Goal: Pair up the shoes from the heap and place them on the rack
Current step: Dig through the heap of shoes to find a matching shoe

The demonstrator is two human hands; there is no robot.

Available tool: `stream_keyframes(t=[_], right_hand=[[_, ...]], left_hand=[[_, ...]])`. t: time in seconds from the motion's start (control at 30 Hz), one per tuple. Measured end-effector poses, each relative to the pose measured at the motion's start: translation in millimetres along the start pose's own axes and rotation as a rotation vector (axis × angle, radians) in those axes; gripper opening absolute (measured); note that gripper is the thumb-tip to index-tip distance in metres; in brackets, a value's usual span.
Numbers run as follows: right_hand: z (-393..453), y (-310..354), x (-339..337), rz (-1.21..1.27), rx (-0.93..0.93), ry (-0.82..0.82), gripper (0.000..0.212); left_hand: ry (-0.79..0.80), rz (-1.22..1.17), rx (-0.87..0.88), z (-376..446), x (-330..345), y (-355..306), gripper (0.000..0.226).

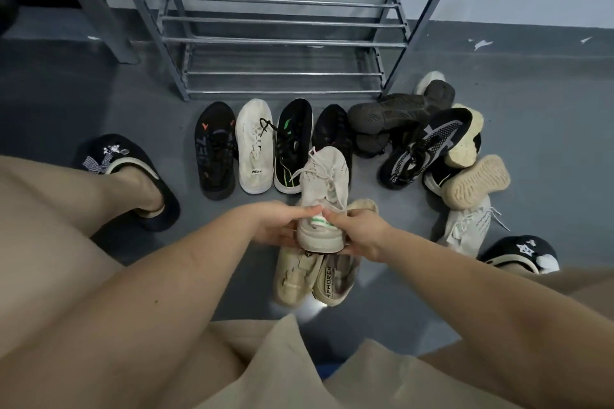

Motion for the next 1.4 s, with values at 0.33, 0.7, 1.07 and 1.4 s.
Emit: stream_keyframes(t=[0.33,0.7,1.07,1.4], right_hand=[[24.9,-28.1,102.3,-0.147,0.145,0.124,0.050],[35.5,-33.1,71.1,-0.035,0.035,-0.006,0.060],[23.3,11.8,-1.3,-1.211,-0.211,-0.294,0.070],[7.2,36.2,-89.3,-1.300,-0.213,-0.492,0.076]], left_hand=[[-0.253,0.137,-0.207,-30.3,-85.7,61.3,0.030],[-0.441,0.785,-0.025,-27.8,-92.1,19.7,0.075],[-0.360,1.361,0.325,0.8,-16.5,-38.4,0.073],[-0.324,1.634,0.419,22.0,34.6,-101.2,0.074]])
Point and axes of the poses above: each hand's wrist, its own z-axis towards the middle knuckle, its own x-axis out of the palm, y = z × x, the point moved 6 cm from there along z, towards the middle knuckle, and after that the axes turned 5 degrees about x, right-handed, at the moved point
